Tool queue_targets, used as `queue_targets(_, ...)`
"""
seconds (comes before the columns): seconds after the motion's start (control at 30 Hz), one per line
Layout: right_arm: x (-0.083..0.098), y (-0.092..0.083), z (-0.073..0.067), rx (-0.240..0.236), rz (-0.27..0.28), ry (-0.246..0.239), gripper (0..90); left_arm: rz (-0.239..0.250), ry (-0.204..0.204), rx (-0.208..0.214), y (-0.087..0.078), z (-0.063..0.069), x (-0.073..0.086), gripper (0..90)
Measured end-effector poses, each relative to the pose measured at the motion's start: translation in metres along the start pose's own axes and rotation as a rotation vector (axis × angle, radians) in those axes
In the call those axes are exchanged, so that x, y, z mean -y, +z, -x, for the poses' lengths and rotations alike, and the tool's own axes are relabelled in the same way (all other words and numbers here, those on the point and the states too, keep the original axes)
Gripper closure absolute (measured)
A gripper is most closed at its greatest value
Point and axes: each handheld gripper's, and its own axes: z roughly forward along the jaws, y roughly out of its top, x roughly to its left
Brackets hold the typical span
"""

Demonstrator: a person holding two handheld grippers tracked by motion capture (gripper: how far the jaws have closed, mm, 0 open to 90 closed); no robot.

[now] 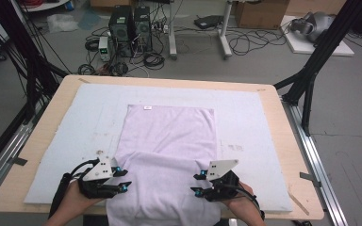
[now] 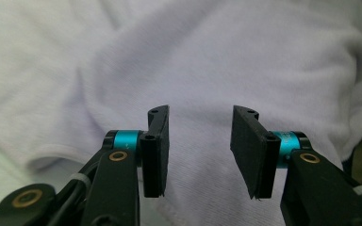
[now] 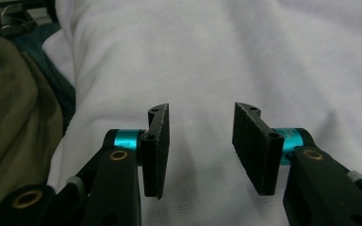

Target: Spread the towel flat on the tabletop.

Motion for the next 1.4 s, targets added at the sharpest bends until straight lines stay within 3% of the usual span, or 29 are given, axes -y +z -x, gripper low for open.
queue_targets(0.07, 0.003, 0.007, -0.001, -0.021, -0.019, -0.004, 56.7, -0.043, 0.005, 0.017, 0.006, -0.001, 0.004, 57.9)
queue_targets(0.1, 0.004, 0.01, -0.001, -0.032, -0.034, -0.003, 58.7, -0.021, -0.001, 0.026, 0.007, -0.001, 0.007, 59.0)
queue_targets(0.13, 0.006, 0.015, -0.002, -0.042, -0.05, -0.016, 61.7, -0.021, -0.006, 0.032, 0.006, -0.001, 0.008, 64.6)
queue_targets(0.23, 0.006, 0.014, -0.002, -0.074, -0.038, -0.006, 84.4, -0.032, 0.013, 0.039, 0.003, 0.001, 0.009, 84.8)
queue_targets(0.33, 0.005, 0.014, -0.007, -0.074, -0.048, -0.032, 87.6, -0.054, 0.028, 0.042, -0.002, 0.007, 0.01, 87.5)
queue_targets(0.5, 0.008, 0.007, -0.026, -0.121, -0.052, -0.041, 87.7, -0.055, 0.036, 0.077, -0.025, 0.029, 0.021, 87.9)
queue_targets(0.57, 0.007, 0.0, -0.039, -0.166, -0.026, -0.05, 85.8, -0.038, 0.035, 0.106, -0.037, 0.04, 0.022, 87.1)
queue_targets(0.63, 0.003, -0.009, -0.049, -0.151, 0.002, -0.06, 74.8, -0.028, 0.045, 0.072, -0.042, 0.041, 0.022, 73.8)
queue_targets(0.77, 0.0, -0.012, -0.038, -0.075, -0.017, -0.072, 65.9, -0.01, 0.027, 0.03, -0.035, 0.026, 0.02, 65.2)
queue_targets(0.93, 0.012, 0.0, -0.022, -0.061, -0.077, -0.047, 63.2, -0.047, 0.024, 0.034, -0.017, 0.015, 0.025, 66.3)
queue_targets(1.0, 0.016, 0.002, -0.021, -0.06, -0.057, -0.041, 66.0, -0.037, 0.025, 0.033, -0.018, 0.014, 0.026, 76.3)
queue_targets(1.03, 0.017, 0.001, -0.021, -0.066, -0.055, -0.031, 72.6, -0.042, 0.031, 0.039, -0.019, 0.014, 0.026, 85.2)
queue_targets(1.1, 0.017, 0.0, -0.021, -0.098, -0.058, -0.036, 85.0, -0.044, 0.022, 0.035, -0.02, 0.016, 0.027, 87.6)
queue_targets(1.2, 0.017, -0.001, -0.024, -0.119, -0.06, -0.044, 84.9, -0.036, 0.006, 0.045, -0.024, 0.018, 0.031, 87.9)
queue_targets(1.3, 0.018, -0.004, -0.021, -0.12, -0.033, -0.028, 77.8, -0.026, -0.002, 0.033, -0.028, 0.016, 0.031, 83.5)
queue_targets(1.37, 0.015, -0.007, -0.017, -0.074, -0.006, -0.006, 64.9, -0.003, -0.037, 0.014, -0.028, 0.011, 0.027, 71.9)
queue_targets(1.4, 0.013, -0.008, -0.013, -0.053, 0.006, 0.008, 63.9, 0.015, -0.048, 0.002, -0.029, 0.009, 0.025, 69.3)
